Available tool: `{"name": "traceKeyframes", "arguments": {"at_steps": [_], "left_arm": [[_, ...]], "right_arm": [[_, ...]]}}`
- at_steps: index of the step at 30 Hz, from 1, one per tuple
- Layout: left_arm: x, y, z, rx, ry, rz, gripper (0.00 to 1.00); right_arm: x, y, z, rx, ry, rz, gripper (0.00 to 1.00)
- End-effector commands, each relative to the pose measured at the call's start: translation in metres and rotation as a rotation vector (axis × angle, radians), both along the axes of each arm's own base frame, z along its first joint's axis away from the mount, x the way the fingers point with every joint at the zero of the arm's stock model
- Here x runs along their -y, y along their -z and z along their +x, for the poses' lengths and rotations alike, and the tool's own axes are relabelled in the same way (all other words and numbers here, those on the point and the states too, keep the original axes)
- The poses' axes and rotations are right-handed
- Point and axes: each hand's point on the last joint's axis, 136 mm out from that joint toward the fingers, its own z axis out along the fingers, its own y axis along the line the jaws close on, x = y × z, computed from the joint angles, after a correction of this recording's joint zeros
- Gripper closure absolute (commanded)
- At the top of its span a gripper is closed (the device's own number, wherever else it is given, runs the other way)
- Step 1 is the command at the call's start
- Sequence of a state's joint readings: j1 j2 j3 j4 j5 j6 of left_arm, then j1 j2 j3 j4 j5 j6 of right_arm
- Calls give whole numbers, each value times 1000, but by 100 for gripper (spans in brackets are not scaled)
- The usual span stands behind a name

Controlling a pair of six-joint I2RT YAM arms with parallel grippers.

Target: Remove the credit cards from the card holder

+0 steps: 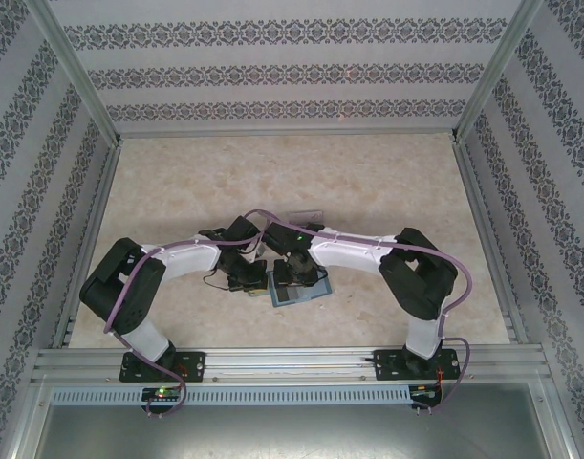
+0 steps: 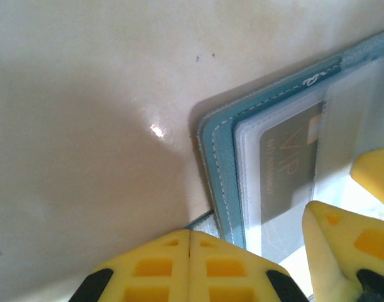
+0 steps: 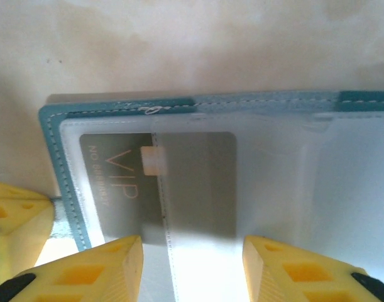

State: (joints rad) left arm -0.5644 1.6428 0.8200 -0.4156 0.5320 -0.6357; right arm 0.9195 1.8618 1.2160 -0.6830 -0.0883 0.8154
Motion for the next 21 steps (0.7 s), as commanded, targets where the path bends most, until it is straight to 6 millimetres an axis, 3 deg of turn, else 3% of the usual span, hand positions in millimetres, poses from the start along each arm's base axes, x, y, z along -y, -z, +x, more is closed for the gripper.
{"name": "traceKeyframes", "arguments": {"at_steps": [1, 13, 21], "left_arm": [[-16, 9, -13, -36, 7, 52, 100], [-21, 9, -13, -44, 3, 49, 100], [-22, 10, -13, -46, 1, 51, 100]], "right_arm": [[17, -1, -1, 25, -32, -135, 53], [27, -9, 1, 57, -64, -244, 49], [41, -17, 2, 82, -71, -290, 54]]}}
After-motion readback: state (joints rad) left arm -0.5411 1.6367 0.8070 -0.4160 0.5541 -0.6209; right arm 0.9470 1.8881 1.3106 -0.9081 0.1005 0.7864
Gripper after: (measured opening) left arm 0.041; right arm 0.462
